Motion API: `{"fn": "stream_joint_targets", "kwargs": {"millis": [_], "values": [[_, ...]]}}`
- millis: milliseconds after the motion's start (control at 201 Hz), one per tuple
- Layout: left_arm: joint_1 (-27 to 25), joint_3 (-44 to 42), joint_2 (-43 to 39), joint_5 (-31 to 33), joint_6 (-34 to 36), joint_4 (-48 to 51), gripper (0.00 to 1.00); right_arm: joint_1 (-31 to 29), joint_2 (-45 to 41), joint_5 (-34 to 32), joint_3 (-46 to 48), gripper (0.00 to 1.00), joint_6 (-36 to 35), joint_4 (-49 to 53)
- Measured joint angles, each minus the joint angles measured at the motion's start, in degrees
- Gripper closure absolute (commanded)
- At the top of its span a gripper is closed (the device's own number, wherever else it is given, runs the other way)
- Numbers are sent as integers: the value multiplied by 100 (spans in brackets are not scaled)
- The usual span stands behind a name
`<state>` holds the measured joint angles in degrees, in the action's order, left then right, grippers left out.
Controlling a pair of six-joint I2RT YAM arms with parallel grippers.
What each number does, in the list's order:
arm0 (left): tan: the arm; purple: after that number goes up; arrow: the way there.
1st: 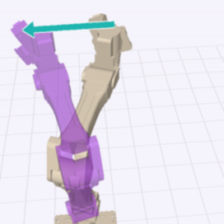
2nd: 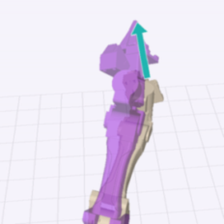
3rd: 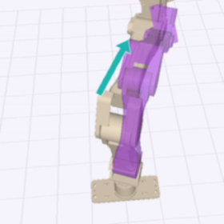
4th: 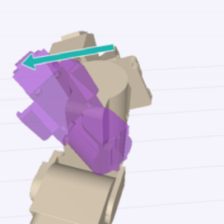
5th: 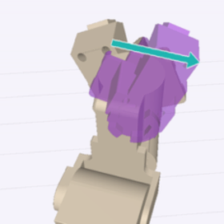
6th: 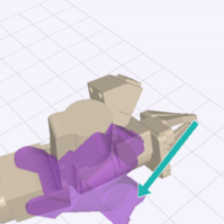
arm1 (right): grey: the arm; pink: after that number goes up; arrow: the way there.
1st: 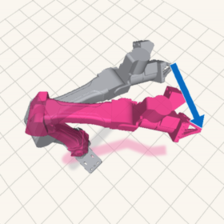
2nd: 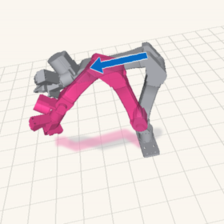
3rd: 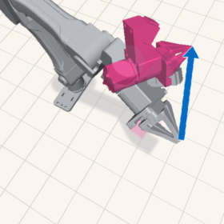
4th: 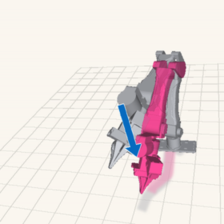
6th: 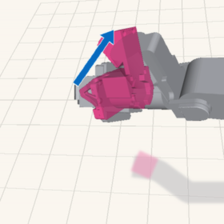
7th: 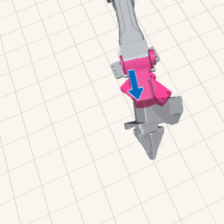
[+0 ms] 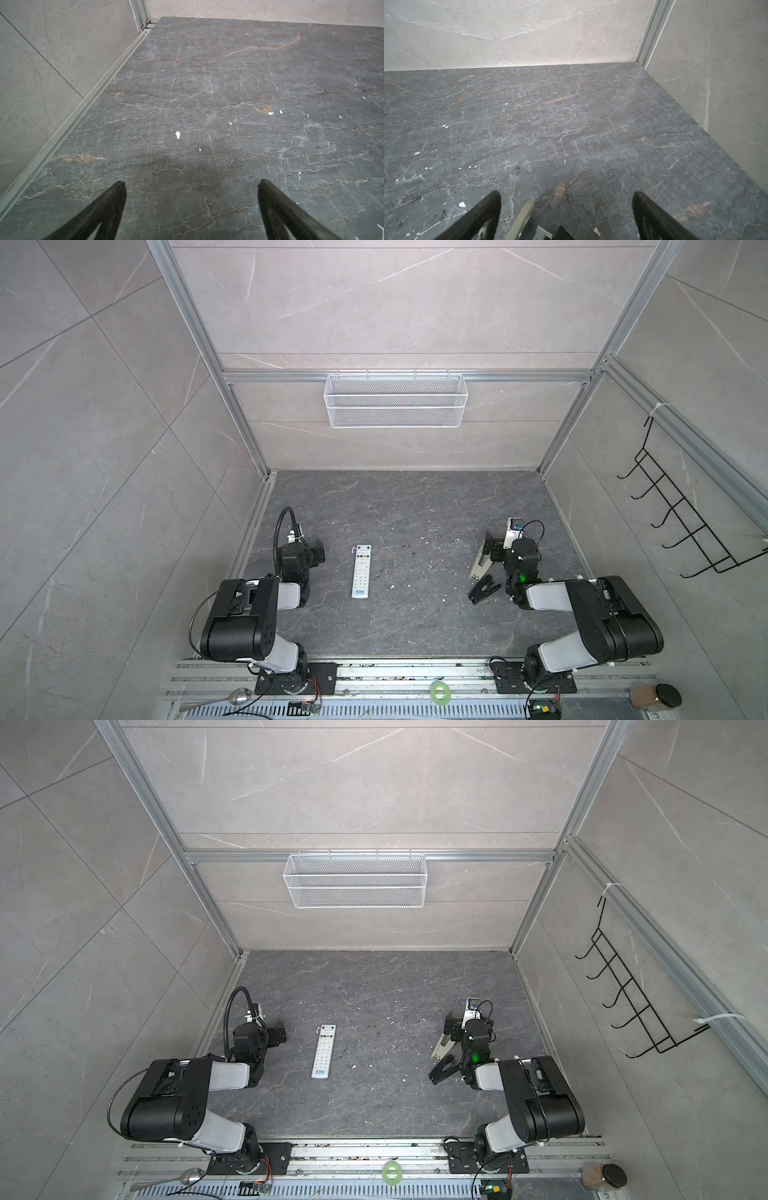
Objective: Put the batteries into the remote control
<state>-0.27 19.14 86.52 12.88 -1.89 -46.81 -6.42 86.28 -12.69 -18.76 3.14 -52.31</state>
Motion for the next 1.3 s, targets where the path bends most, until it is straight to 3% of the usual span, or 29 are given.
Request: {"fn": "stream_joint_targets", "kwargs": {"millis": [378, 558, 687, 797, 1300], "values": [[31, 0, 0, -83, 0, 0, 0, -17, 0, -20, 7, 1, -22, -24], [31, 0, 0, -107, 0, 0, 0, -273, 20, -170, 623, 1, -173, -903], [33, 0, 0, -107, 0, 0, 0, -280, 61, -289, 450, 1, -190, -678], [33, 0, 0, -107, 0, 0, 0, -284, 63, -302, 590, 1, -192, -1187], [33, 0, 0, -109, 0, 0, 0, -284, 79, -345, -4, 1, -190, -291]]}}
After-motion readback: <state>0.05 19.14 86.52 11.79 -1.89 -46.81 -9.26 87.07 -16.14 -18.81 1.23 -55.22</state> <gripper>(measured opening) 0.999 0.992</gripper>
